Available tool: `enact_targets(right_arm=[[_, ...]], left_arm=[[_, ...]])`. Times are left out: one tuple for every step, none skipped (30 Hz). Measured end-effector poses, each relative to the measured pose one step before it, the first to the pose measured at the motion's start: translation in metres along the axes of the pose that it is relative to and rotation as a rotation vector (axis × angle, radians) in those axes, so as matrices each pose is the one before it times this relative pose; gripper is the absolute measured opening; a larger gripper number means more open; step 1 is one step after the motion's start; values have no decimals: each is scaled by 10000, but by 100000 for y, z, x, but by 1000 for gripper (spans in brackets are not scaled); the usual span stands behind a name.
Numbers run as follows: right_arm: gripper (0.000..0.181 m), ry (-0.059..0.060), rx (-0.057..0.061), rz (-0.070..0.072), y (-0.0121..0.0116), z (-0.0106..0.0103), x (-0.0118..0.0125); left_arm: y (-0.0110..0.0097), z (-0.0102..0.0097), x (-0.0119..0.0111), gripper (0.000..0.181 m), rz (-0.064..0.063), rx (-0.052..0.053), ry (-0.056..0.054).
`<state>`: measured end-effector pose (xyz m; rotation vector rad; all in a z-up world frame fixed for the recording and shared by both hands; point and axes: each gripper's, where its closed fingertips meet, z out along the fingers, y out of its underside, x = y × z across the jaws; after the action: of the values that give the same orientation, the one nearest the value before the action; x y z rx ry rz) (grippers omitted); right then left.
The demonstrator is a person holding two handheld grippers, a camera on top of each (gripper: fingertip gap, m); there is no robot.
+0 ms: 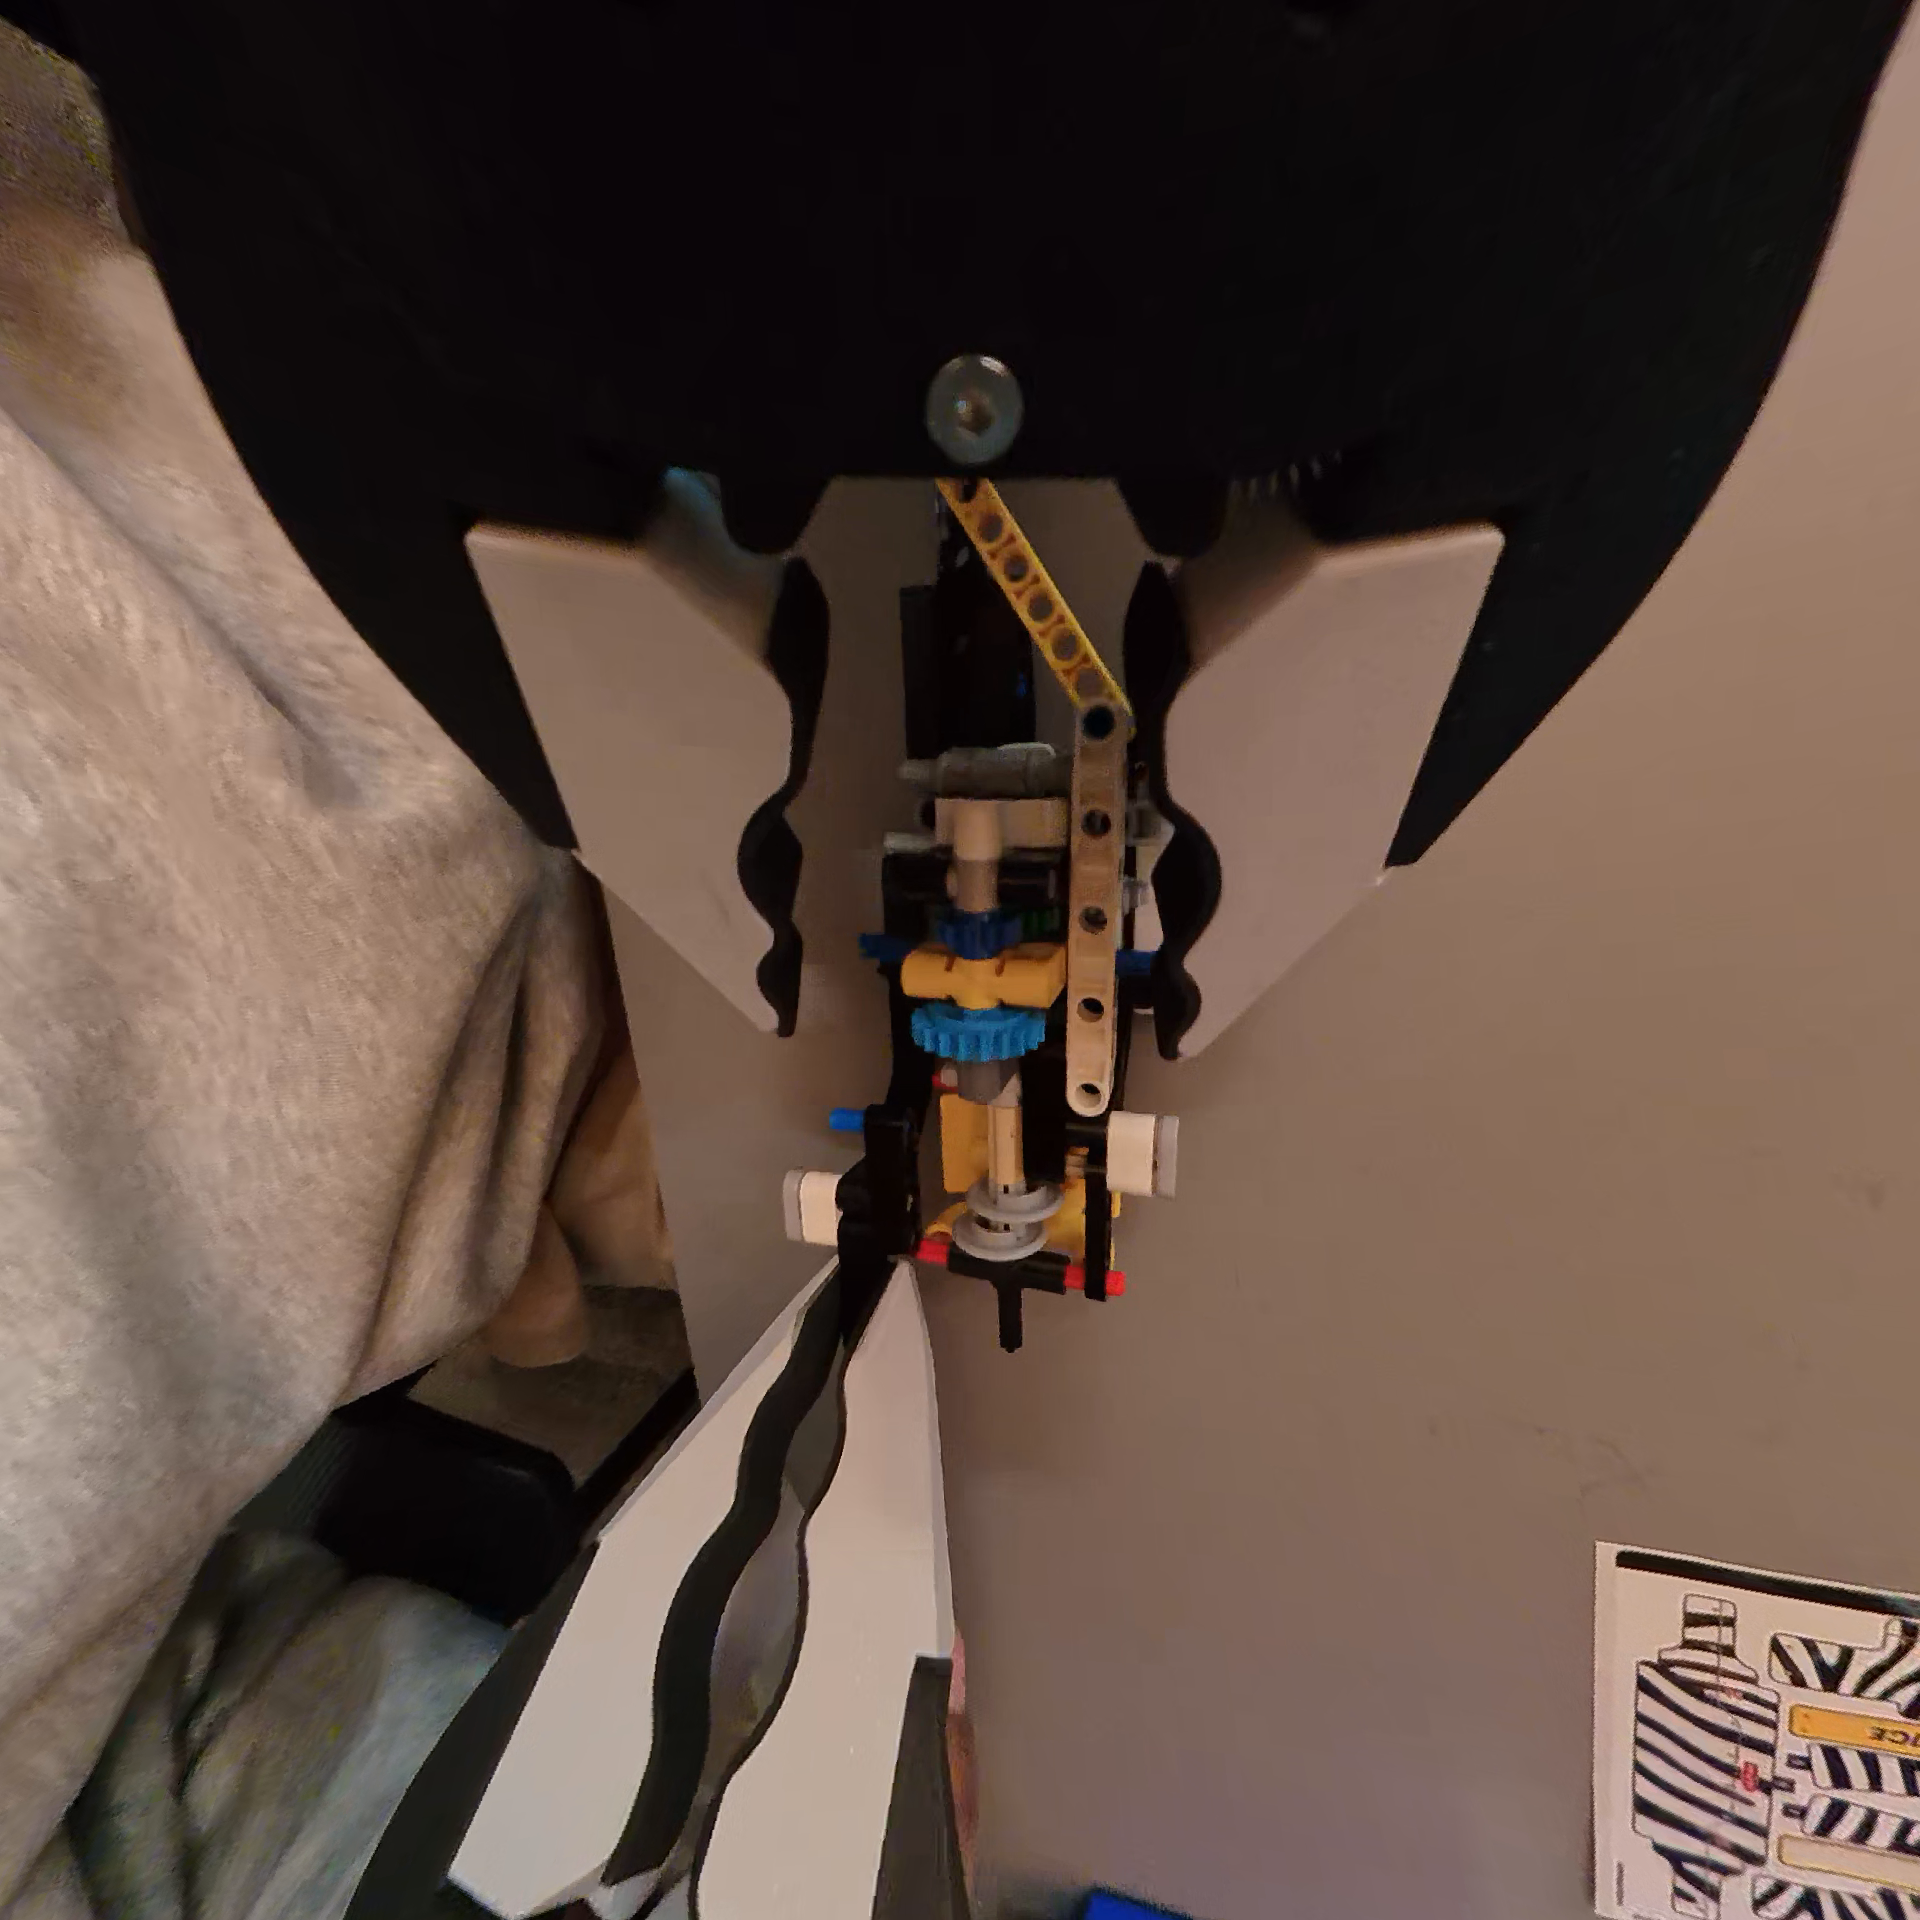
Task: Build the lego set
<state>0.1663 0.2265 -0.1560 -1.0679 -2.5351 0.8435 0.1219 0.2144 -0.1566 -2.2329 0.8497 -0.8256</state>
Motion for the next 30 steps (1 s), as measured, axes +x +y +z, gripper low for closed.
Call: enact_targets(right_arm=[[6, 62, -19, -29, 34, 16, -7], [7, 81, -10, -28, 32, -11, 34], [6, 71, 15, -32, 5, -51, 24], [7, 54, 29, -15, -3, -62, 26], [6, 35, 29, 3, 4, -53, 15], [7, 13, 49, 2, -8, -37, 28], [6, -20, 72, -5, -28, -5, -14], [6, -7, 72, 2, -16, -1, 34], [6, -18, 80, 4, -34, -2, 45], [6, -52, 79, -3, -22, 0, 9], [6, -40, 71, -25, -10, 6, 47], [6, -39, 86, -41, -33, -9, 61], [6, -77, 106, -50, -45, -9, 35], [6, -94, 133, -46, -71, -2, 21], [6, -137, 177, -36, -115, -18, -20], [6, -183, 243, -36, -195, -47, -88], [6, -168, 237, -5, -192, -98, -64], [6, -143, 231, 16, -178, -120, -6], [6, -95, 225, 43, -159, -134, 66], [6, -82, 184, 67, -116, -99, 84], [6, -115, 120, 52, -48, -35, -8], [6, -105, 56, 7, 24, 51, -60], [6, -48, -11, -27, 99, 125, -30], [6, -9, -60, -39, 159, 181, -1], [6, 41, -90, -24, 201, 185, 95], [6, 19, -107, -18, 244, 180, 81], [6, -41, -105, -19, 222, 171, -17], [6, -10, -61, -23, 129, 146, 32], [6, 14, -27, -26, 58, 121, 72], [6, -15, -14, -25, 25, 85, 48]], left_arm=[[10, -304, 103, 67, -55, 82, 103], [102, -341, 23, 67, -37, 14, 39], [163, -388, -44, 67, -14, -25, -7], [130, -391, -44, 67, -24, -1, -6], [92, -383, 23, 67, -43, 36, 37], [92, -311, 44, 67, -56, 44, 62], [107, -278, 49, 67, -36, 42, 53], [92, -241, 17, 67, -35, 53, 32], [16, -191, 78, 67, -50, 95, 82], [-23, -154, 83, 67, -78, 120, 103], [-40, -126, 56, 67, -79, 129, 94], [-28, -77, -15, 66, -73, 101, 59], [-5, -44, -80, 64, -53, 67, 11], [12, -23, -108, 61, -30, 29, -14], [-1, -12, -94, 58, -11, 14, -24], [-6, -5, -97, 56, -7, -1, -25], [1, 7, -75, 54, -12, -2, -14], [-7, 8, -47, 52, -13, 1, -6], [-13, 18, -38, 52, -8, 8, -7], [-11, 17, -24, 52, -12, 11, -3], [-13, 18, -41, 51, -9, 8, -9], [2, 20, -40, 50, -9, 2, -5], [-11, 17, -29, 50, -10, 1, 5], [1, 36, -39, 49, -11, -3, 4], [-7, 31, -18, 49, -9, 2, 12], [-10, 30, -4, 49, -6, -3, 16], [14, 27, -10, 48, -4, -10, 11], [5, 38, -4, 48, -6, -10, 15], [14, 33, 2, 48, -9, -12, 13], [-4, 39, 5, 48, -2, -6, 12]])
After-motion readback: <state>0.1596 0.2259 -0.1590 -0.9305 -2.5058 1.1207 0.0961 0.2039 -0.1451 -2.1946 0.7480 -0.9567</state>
